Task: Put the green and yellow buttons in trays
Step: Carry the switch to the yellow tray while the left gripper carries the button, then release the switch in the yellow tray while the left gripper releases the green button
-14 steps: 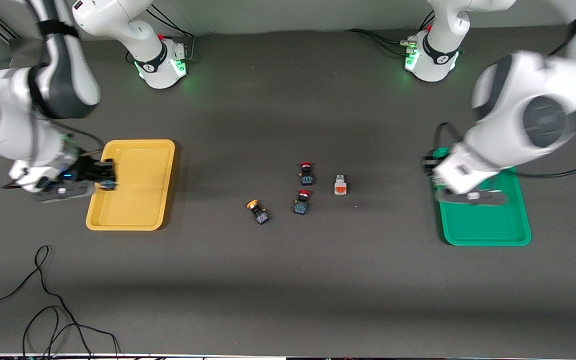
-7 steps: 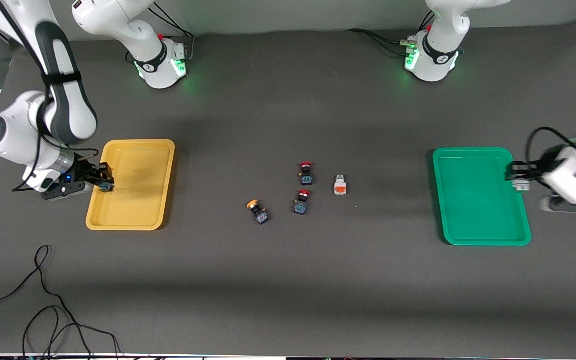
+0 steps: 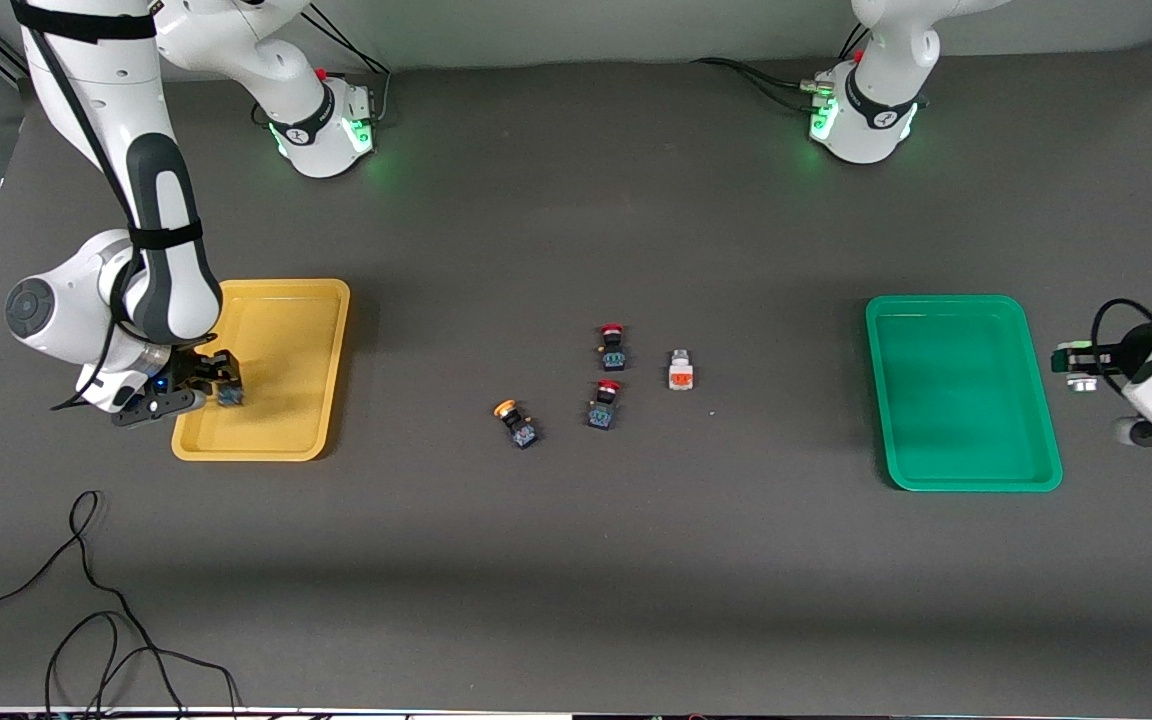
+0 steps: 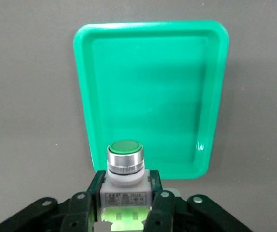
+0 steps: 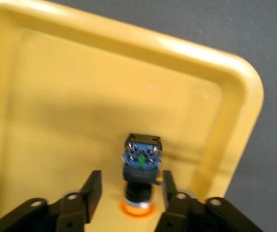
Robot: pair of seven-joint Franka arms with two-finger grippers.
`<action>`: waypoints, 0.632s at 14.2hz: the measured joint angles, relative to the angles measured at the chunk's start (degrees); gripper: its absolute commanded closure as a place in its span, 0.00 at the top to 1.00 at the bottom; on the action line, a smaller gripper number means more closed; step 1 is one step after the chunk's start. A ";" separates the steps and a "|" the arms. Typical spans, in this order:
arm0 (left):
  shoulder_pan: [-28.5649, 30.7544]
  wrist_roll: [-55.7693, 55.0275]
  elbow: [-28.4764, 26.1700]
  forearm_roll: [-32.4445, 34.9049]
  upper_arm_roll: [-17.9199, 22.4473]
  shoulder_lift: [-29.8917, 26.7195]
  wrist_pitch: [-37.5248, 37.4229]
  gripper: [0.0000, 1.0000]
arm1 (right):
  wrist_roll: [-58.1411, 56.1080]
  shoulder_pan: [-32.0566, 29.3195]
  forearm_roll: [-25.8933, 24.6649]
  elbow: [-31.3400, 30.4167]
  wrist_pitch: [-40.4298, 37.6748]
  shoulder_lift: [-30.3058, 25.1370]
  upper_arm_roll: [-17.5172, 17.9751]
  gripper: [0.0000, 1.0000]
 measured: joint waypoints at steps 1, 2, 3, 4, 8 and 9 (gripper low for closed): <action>0.16 0.00 -1.82 0.21 -0.01 0.09 2.04 0.00 | 0.29 -0.02 0.04 1.63 -2.54 -0.02 -0.12 1.00; 0.49 0.00 -3.71 0.33 -0.02 0.11 4.29 0.00 | 0.57 -0.03 0.04 3.43 -4.79 -0.05 -0.30 1.00; 1.03 0.00 -5.74 0.41 -0.02 0.12 6.77 0.00 | 0.74 -0.02 -0.08 5.32 -6.96 -0.08 -0.58 1.00; 1.77 0.00 -7.97 0.46 -0.01 0.13 9.50 0.00 | 0.96 -0.02 -0.65 7.59 -9.16 -0.10 -0.91 1.00; 4.53 0.59 -18.64 0.53 -0.02 0.29 23.12 0.00 | 8.74 0.42 -7.68 22.62 -22.42 -0.45 -1.32 1.00; 5.07 0.71 -21.88 0.54 -0.03 0.47 28.00 0.00 | 10.47 0.94 -8.25 26.46 -25.03 -0.48 -1.25 1.00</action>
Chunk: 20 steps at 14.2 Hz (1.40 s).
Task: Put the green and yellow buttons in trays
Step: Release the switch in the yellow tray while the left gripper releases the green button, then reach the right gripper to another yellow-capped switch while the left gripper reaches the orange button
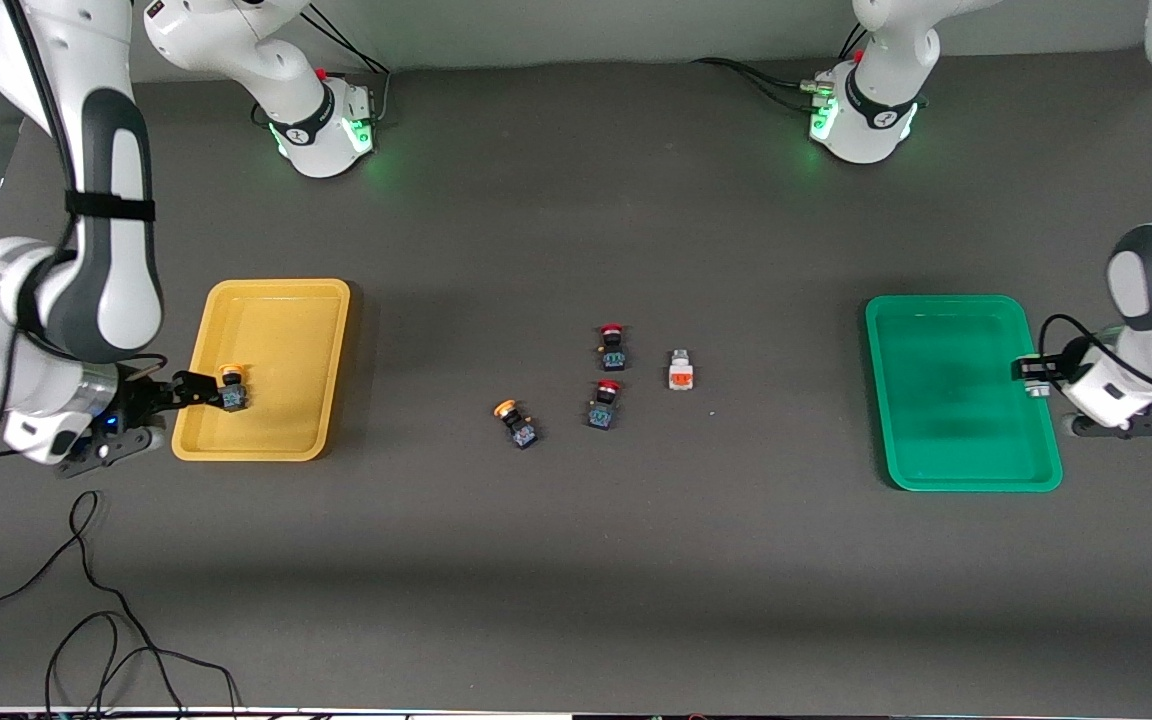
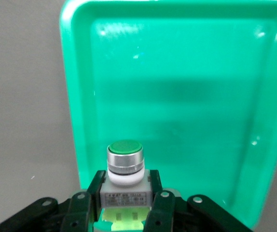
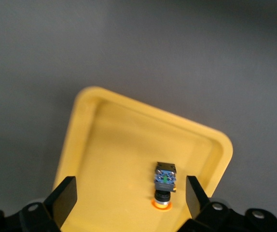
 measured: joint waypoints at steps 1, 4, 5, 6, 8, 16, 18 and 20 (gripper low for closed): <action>0.52 0.04 -3.34 0.02 0.00 0.32 5.34 0.00 | 1.36 0.82 -0.28 2.98 -1.60 -0.01 0.11 1.00; 2.04 0.93 -10.66 0.02 -0.02 2.24 17.92 0.00 | 6.14 5.22 -0.44 7.31 -2.72 0.40 1.36 1.00; 2.58 1.59 -11.70 0.02 -0.02 2.94 20.04 0.00 | 7.61 6.71 -0.45 8.68 -2.70 1.17 2.72 1.00; 3.02 1.90 -12.10 0.02 -0.03 3.45 21.01 0.28 | 9.02 7.61 -0.45 10.56 -2.67 2.46 4.94 1.00; 3.47 2.41 -12.15 0.03 -0.04 3.98 21.67 1.00 | 13.87 8.19 -0.44 14.79 -2.51 6.16 10.70 1.00; 3.49 5.47 -9.55 0.05 -1.04 0.12 15.31 1.00 | 31.62 8.59 -0.47 24.98 10.31 21.59 25.25 1.00; 3.19 5.52 -5.61 -0.22 -2.19 -3.67 5.57 1.00 | 32.81 8.78 -0.47 24.90 12.60 22.95 25.84 1.00; 2.98 5.52 -0.74 -2.17 -4.17 -7.70 -4.54 1.00 | 34.38 9.85 -0.47 24.13 16.32 25.03 26.08 1.00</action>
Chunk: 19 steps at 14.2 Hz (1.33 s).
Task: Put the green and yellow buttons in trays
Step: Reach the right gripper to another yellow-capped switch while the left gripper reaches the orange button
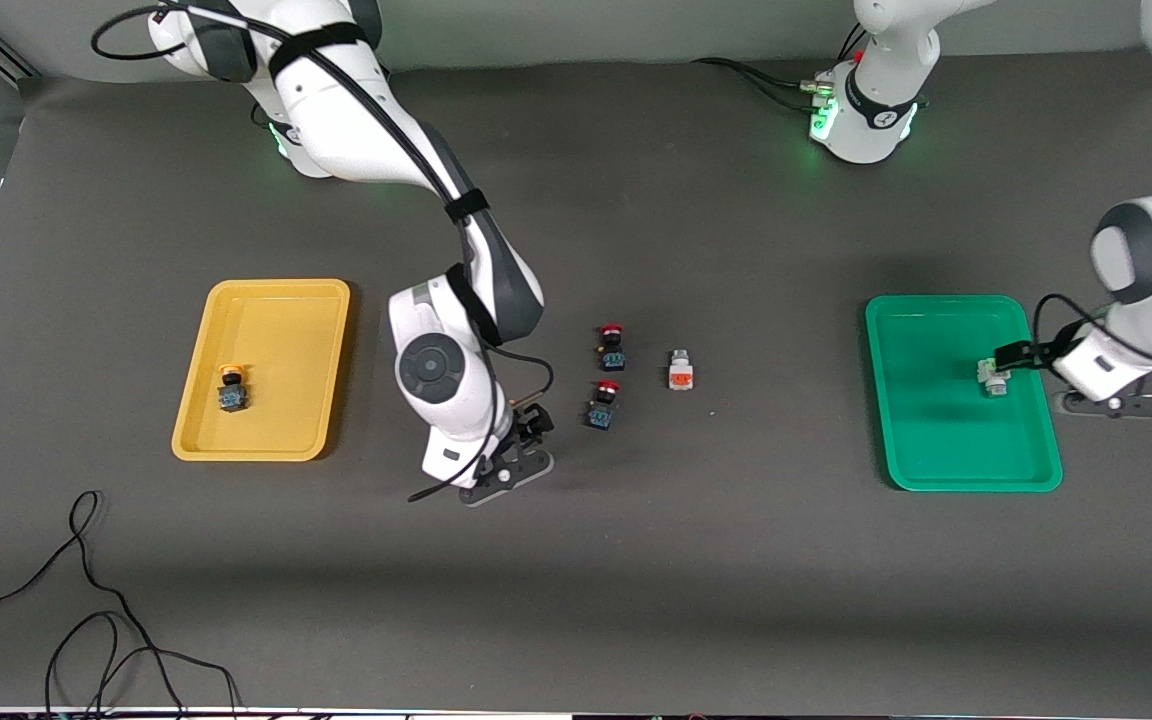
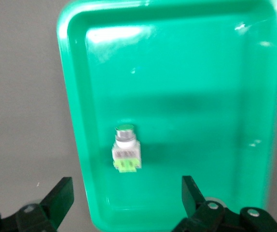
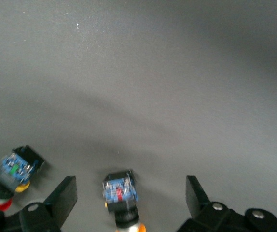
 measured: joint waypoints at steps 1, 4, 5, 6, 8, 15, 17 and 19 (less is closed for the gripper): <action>-0.14 -0.03 3.24 -1.48 -1.25 -1.71 -6.04 1.00 | 0.75 0.80 0.00 -0.94 1.82 1.01 0.06 1.00; -1.60 -3.46 14.28 -3.55 -4.11 -3.47 -20.65 1.00 | 1.84 3.17 0.00 -4.98 6.71 2.60 0.11 0.91; -2.83 -5.62 16.86 -3.71 -4.62 -3.43 -23.11 1.00 | 1.94 3.65 0.00 -6.23 7.81 2.62 0.10 0.77; -4.58 -8.21 18.33 -3.89 -4.92 -3.34 -24.32 1.00 | 2.04 3.84 0.00 -6.90 8.37 2.61 0.09 0.61; -9.19 -14.49 18.92 -5.03 -5.26 -2.90 -24.33 1.00 | 2.10 3.80 0.00 -7.06 8.44 2.43 -0.09 0.36; -29.48 -39.64 19.07 -5.96 -5.73 4.58 -16.28 0.99 | 2.22 3.46 0.02 -6.98 6.32 0.01 -1.16 0.12; -33.63 -45.45 18.80 -5.96 -5.74 7.93 -11.95 0.99 | 2.22 3.43 0.02 -6.65 2.99 -1.94 -2.19 0.12; -36.60 -49.29 18.40 -5.95 -5.73 11.65 -7.14 0.99 | 2.22 3.50 0.02 -6.04 -2.25 -5.01 -3.86 0.12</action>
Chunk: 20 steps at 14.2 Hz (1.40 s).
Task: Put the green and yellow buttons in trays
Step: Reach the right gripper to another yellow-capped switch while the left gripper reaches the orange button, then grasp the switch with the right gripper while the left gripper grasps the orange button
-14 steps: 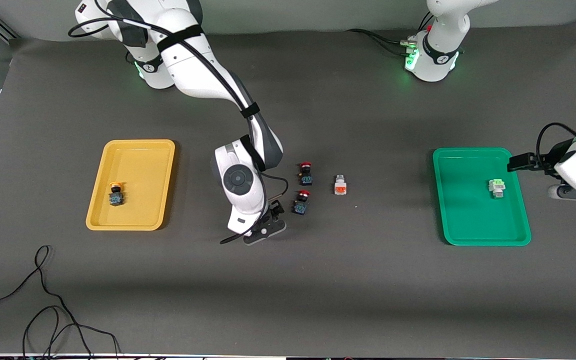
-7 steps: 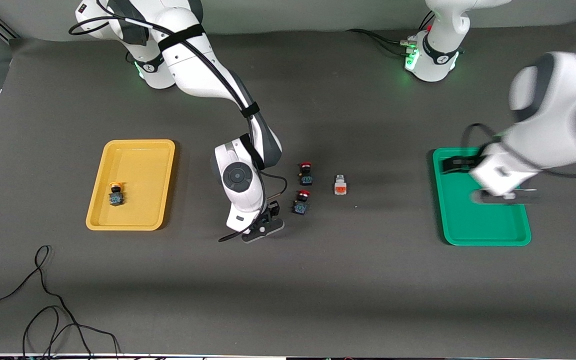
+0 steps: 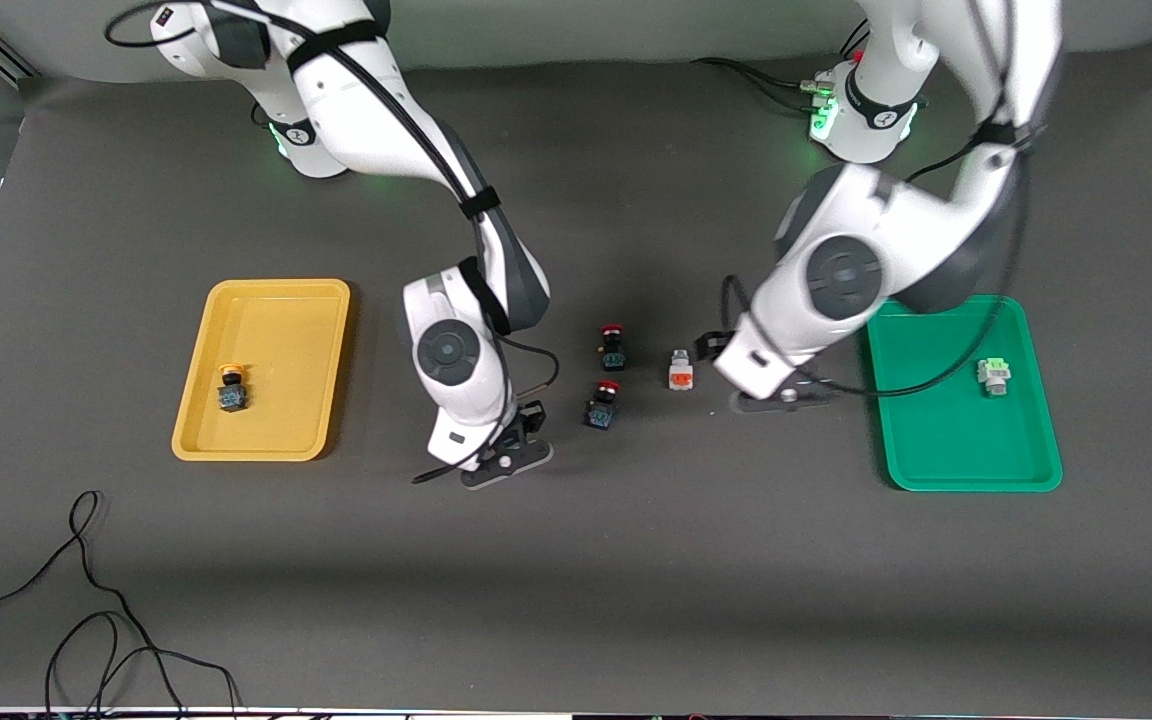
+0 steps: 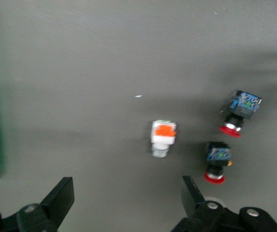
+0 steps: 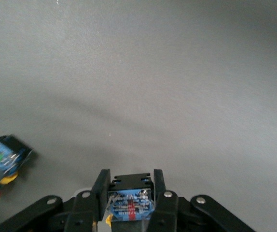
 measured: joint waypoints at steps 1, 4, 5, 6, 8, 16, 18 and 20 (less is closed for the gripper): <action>-1.15 -0.64 -0.05 0.04 0.02 2.02 1.69 0.98 | 0.00 0.10 0.00 0.67 -3.30 -1.93 -1.18 0.12; -3.79 -0.77 -0.30 0.82 0.05 7.62 6.25 0.98 | 0.00 0.23 -0.12 2.50 -13.24 -8.16 -5.78 0.13; -4.57 -0.77 -0.62 1.60 0.05 9.17 8.25 0.98 | 0.00 0.19 -0.20 2.50 -15.81 -10.06 -7.46 0.13; -5.17 -0.76 -1.06 2.20 0.07 10.57 10.45 0.98 | -0.01 0.15 -0.46 2.42 -18.37 -11.61 -9.24 0.13; -6.00 -0.77 -2.95 3.72 0.12 12.89 15.70 0.97 | -0.04 0.18 -2.32 1.67 -22.33 -13.82 -13.07 0.12; -6.21 -0.68 -8.73 6.44 0.55 14.28 23.25 0.82 | -8.00 0.03 -8.84 -16.54 -21.24 -27.73 -23.51 0.12; -6.21 -0.68 -8.75 6.48 0.58 14.05 23.26 0.52 | -11.91 -0.31 -8.86 -23.49 -14.09 -28.78 -24.73 0.12; -6.20 -0.68 -8.79 6.61 0.60 13.87 23.25 0.00 | -13.87 -0.58 -8.70 -32.74 -3.47 -28.62 -24.79 0.12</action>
